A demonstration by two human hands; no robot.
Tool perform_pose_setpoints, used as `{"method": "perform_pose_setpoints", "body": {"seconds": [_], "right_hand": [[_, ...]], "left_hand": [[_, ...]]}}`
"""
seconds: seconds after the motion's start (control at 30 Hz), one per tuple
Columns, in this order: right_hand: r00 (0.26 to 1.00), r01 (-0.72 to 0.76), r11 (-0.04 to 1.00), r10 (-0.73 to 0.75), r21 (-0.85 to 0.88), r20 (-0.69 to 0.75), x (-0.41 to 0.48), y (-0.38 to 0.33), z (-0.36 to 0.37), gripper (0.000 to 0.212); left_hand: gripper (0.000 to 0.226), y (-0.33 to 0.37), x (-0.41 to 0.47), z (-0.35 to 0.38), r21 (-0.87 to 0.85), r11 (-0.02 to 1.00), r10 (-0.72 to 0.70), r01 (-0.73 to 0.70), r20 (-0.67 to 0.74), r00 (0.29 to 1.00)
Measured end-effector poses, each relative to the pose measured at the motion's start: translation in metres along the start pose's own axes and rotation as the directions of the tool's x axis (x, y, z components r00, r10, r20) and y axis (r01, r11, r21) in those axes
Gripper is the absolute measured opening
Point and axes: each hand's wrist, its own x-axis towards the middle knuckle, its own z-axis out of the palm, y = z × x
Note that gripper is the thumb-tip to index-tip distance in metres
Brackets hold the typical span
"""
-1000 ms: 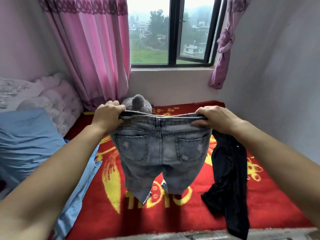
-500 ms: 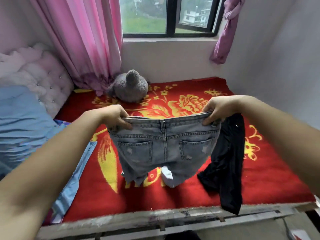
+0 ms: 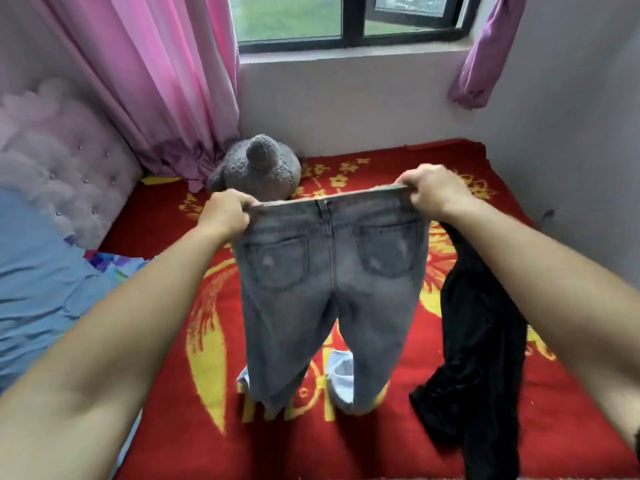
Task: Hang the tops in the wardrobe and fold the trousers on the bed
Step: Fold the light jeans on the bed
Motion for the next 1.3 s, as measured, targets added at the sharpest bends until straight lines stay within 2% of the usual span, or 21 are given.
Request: {"method": "perform_pose_setpoints", "body": {"seconds": [0.07,0.17,0.23,0.3,0.37,0.43,0.53,0.67,0.77,0.83,0.9,0.97,1.1,1.23,1.3], "right_hand": [[0.960,0.043,0.994,-0.015,0.096,-0.279,0.022,-0.002,-0.038,0.041],[0.815,0.136,0.986,-0.053,0.102,-0.577,0.038,-0.011,-0.090,0.037],[0.717,0.187,0.979,-0.078,0.083,-0.693,0.040,-0.018,-0.117,0.039],[0.655,0.211,0.976,-0.097,0.058,-0.749,0.036,-0.023,-0.135,0.039],[0.626,0.213,0.977,-0.118,0.023,-0.770,0.028,-0.024,-0.141,0.039],[0.634,0.216,0.976,-0.147,-0.009,-0.759,0.016,-0.023,-0.134,0.038],[0.714,0.207,0.978,-0.163,-0.017,-0.681,-0.009,-0.017,-0.096,0.038],[0.828,0.182,0.982,-0.179,-0.048,-0.531,-0.059,-0.001,0.003,0.033],[0.943,0.169,0.983,-0.182,-0.068,-0.280,-0.100,0.015,0.104,0.025],[0.987,0.150,0.985,-0.154,-0.083,-0.045,-0.130,0.023,0.173,0.023],[0.978,0.134,0.984,-0.112,-0.121,0.177,-0.161,0.029,0.238,0.028],[0.942,0.127,0.982,-0.074,-0.142,0.327,-0.191,0.030,0.291,0.033],[0.853,0.151,0.973,-0.040,-0.173,0.520,-0.247,0.026,0.360,0.037],[0.828,0.120,0.980,-0.009,-0.161,0.560,-0.295,0.026,0.405,0.038],[0.810,0.084,0.986,0.016,-0.143,0.586,-0.315,0.028,0.427,0.041]], "left_hand": [[0.030,0.025,0.028,-0.040,-0.093,0.990,0.076,-0.107,-0.286,0.955],[0.031,0.060,0.052,-0.109,-0.091,0.963,0.160,-0.254,-0.563,0.811],[0.036,0.072,0.056,-0.147,-0.042,0.959,0.188,-0.281,-0.647,0.739],[0.039,0.078,0.055,-0.169,-0.017,0.962,0.184,-0.271,-0.691,0.699],[0.039,0.078,0.047,-0.174,-0.019,0.965,0.168,-0.261,-0.720,0.673],[0.039,0.070,0.034,-0.164,-0.003,0.960,0.196,-0.281,-0.708,0.678],[0.036,0.043,0.009,-0.123,0.015,0.950,0.250,-0.311,-0.633,0.733],[0.029,-0.005,-0.039,-0.022,-0.027,0.951,0.261,-0.307,-0.456,0.851],[0.028,-0.042,-0.087,0.075,-0.001,0.984,0.171,-0.176,-0.212,0.962],[0.030,-0.065,-0.122,0.142,0.112,0.988,0.100,-0.103,0.033,0.994],[0.038,-0.085,-0.159,0.203,0.249,0.964,0.019,-0.095,0.291,0.957],[0.040,-0.100,-0.196,0.250,0.308,0.946,-0.047,-0.097,0.430,0.901],[0.039,-0.123,-0.258,0.306,0.362,0.929,-0.137,-0.082,0.542,0.829],[0.043,-0.144,-0.297,0.344,0.391,0.915,-0.168,-0.102,0.597,0.784],[0.046,-0.154,-0.314,0.367,0.371,0.924,-0.193,-0.092,0.659,0.727]]}}
